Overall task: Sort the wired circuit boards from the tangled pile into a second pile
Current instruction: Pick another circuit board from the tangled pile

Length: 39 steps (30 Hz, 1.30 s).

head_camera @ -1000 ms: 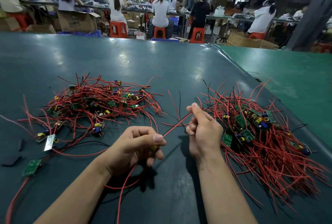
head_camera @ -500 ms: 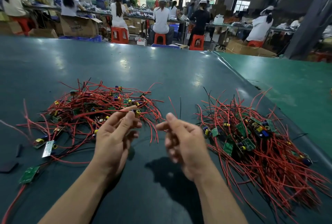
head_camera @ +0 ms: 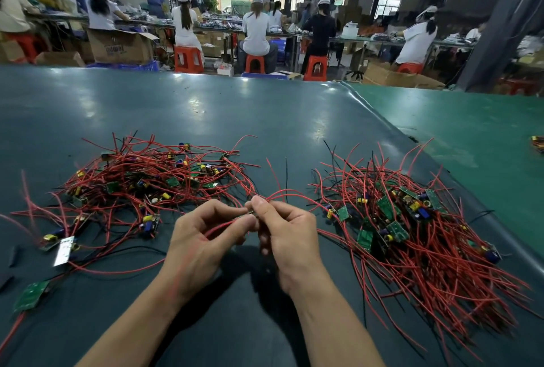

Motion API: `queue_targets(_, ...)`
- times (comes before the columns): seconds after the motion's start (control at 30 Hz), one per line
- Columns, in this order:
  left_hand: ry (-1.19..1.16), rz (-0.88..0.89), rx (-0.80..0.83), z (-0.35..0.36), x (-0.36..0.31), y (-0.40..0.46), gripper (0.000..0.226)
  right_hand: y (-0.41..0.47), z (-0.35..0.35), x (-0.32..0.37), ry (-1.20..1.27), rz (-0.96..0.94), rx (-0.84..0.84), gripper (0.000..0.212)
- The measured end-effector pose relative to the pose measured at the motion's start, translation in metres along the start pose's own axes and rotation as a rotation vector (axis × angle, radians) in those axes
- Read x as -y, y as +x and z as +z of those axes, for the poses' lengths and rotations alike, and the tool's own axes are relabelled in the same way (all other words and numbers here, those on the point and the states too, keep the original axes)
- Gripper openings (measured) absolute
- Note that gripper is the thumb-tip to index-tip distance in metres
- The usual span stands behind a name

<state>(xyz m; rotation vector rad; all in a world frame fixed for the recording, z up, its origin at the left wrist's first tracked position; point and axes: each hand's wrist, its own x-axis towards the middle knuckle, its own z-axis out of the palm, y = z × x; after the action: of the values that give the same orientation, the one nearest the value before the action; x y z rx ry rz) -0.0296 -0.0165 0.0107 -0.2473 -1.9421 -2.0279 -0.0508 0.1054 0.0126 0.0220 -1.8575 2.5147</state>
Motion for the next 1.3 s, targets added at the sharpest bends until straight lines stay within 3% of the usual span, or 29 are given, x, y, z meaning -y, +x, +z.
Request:
queue_targets(0.23,-0.012,0.059,-0.020,-0.006,0.006,-0.002,0.010,0.010,-0.012,0.006,0.151,-0.016,-0.202,0.034)
queue_targets(0.33,-0.087,0.064,-0.029,-0.011,0.008,-0.003,0.017,0.016,-0.023,0.010,0.288,-0.003,-0.326,0.032)
queue_targets(0.4,-0.173,0.055,-0.042,-0.013,0.008,-0.002,0.012,0.018,-0.029,0.013,0.343,-0.026,-0.393,0.027)
queue_targets(0.5,-0.393,0.039,-0.130,-0.021,0.007,0.002,0.025,0.021,-0.042,0.017,0.428,-0.086,-0.497,0.025)
queue_targets(0.57,-0.482,0.016,-0.209,-0.026,0.004,0.006,0.025,0.018,-0.044,0.016,0.302,-0.083,-0.422,0.024)
queue_targets(0.7,-0.496,-0.126,-0.212,-0.014,0.004,0.009,0.012,0.001,-0.022,0.007,-0.118,0.085,0.063,0.007)
queue_targets(0.8,-0.410,-0.251,-0.137,-0.009,0.004,0.009,0.023,-0.005,-0.011,0.000,-0.102,0.073,0.250,0.033)
queue_targets(0.9,-0.315,-0.288,-0.065,-0.009,0.003,0.008,0.032,-0.011,-0.004,-0.005,-0.140,-0.002,0.268,0.034)
queue_targets(1.03,-0.260,-0.326,-0.059,-0.010,0.002,0.009,0.043,-0.012,-0.001,-0.005,-0.275,-0.250,0.156,0.025)
queue_targets(1.17,-0.283,-0.408,-0.034,-0.013,0.001,0.010,0.041,-0.017,0.002,-0.009,-0.357,-0.366,0.102,0.021)
queue_targets(1.3,-0.255,-0.404,-0.065,-0.011,0.001,0.009,0.047,-0.019,0.004,-0.014,-0.401,-0.470,0.156,0.023)
